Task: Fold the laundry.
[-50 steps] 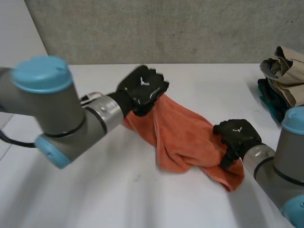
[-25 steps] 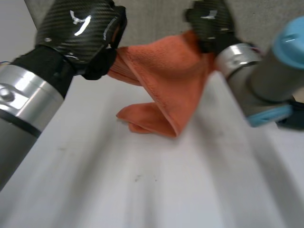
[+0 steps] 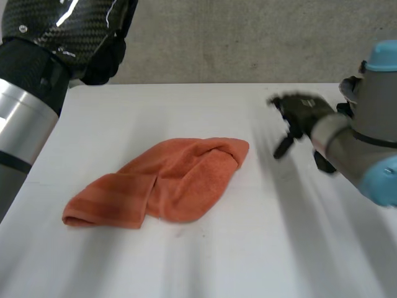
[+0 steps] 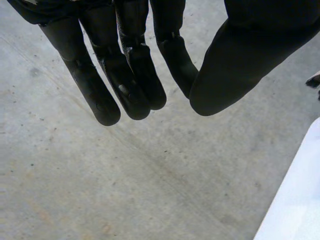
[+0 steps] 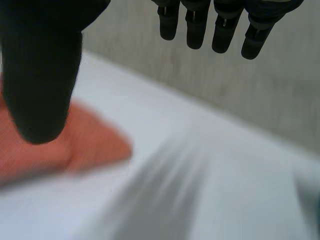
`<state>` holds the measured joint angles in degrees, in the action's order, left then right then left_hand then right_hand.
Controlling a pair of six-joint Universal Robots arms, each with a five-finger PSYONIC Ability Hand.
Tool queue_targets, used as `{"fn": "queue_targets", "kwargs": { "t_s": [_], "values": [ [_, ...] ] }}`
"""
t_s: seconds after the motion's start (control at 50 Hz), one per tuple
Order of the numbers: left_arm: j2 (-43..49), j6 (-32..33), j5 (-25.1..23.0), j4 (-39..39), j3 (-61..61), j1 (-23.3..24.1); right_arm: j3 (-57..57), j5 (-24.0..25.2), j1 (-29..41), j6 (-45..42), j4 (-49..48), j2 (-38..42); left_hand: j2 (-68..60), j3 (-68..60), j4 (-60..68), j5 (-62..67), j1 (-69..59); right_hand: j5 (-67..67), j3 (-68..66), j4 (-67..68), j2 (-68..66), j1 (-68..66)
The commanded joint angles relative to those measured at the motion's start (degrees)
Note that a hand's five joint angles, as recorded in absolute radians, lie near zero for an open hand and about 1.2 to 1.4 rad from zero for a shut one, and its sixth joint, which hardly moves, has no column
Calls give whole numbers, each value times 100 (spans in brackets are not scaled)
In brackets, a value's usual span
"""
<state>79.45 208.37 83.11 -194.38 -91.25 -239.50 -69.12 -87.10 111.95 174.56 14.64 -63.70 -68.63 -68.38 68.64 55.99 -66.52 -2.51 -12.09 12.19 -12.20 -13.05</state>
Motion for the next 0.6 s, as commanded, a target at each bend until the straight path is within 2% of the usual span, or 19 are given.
{"fn": "queue_targets", "kwargs": {
  "t_s": [0.02, 0.14, 0.16, 0.22, 0.28, 0.3, 0.36, 0.5, 0.56, 0.6],
  "values": [
    [106, 116, 197, 14, 336, 9, -2154, 613, -86, 535, -73, -766, -1137, -1162, 1136, 1401, -1348, -397, -438, 428, -428, -343],
    [167, 116, 135, 57, 161, 17, -2562, 896, 46, 395, -1049, -740, -1137, -1162, 1136, 1401, -1348, -313, -354, 344, -344, -259],
    [193, 116, 144, 93, 108, 17, -2562, 887, 81, 359, -1146, -714, -424, -448, 422, 687, -634, -313, -354, 344, -344, -259],
    [386, 107, 179, 250, -260, 17, -2597, 782, 257, 26, -1498, -573, 4007, 3983, -4009, -3744, 3797, -229, -270, 260, -260, -175],
    [536, 81, 214, 400, -559, -9, -2589, 642, 327, -475, -1692, -424, 4795, 4771, -4797, -4532, 4585, -212, -254, 244, -243, -158],
    [623, 63, 214, 461, -752, -35, -2580, 598, 336, -606, -1710, -389, 5414, 5390, -5416, -5151, 5204, -178, -220, 210, -210, -125],
    [843, -33, 197, 462, -1025, -158, -2597, 422, 319, -1020, -1719, -388, 5387, 5363, -5388, -5124, 5177, -161, -203, 193, -193, -107],
    [2257, -780, 205, 445, -1097, -536, -2659, 246, 310, -1188, -1745, -380, 4968, 4943, -4969, -4704, 4757, -128, -169, 159, -159, -74],
    [2969, -947, 319, 304, -860, -545, -2703, 254, 301, -1188, -1745, -371, 4598, 4573, -4599, -4334, 4387, -111, -153, 143, -142, -57],
    [3399, -965, 590, 190, -641, -554, -2747, 255, 319, -1188, -1762, -371, 4328, 4304, -4330, -4065, 4118, -94, -136, 126, -125, -40]
  ]
}}
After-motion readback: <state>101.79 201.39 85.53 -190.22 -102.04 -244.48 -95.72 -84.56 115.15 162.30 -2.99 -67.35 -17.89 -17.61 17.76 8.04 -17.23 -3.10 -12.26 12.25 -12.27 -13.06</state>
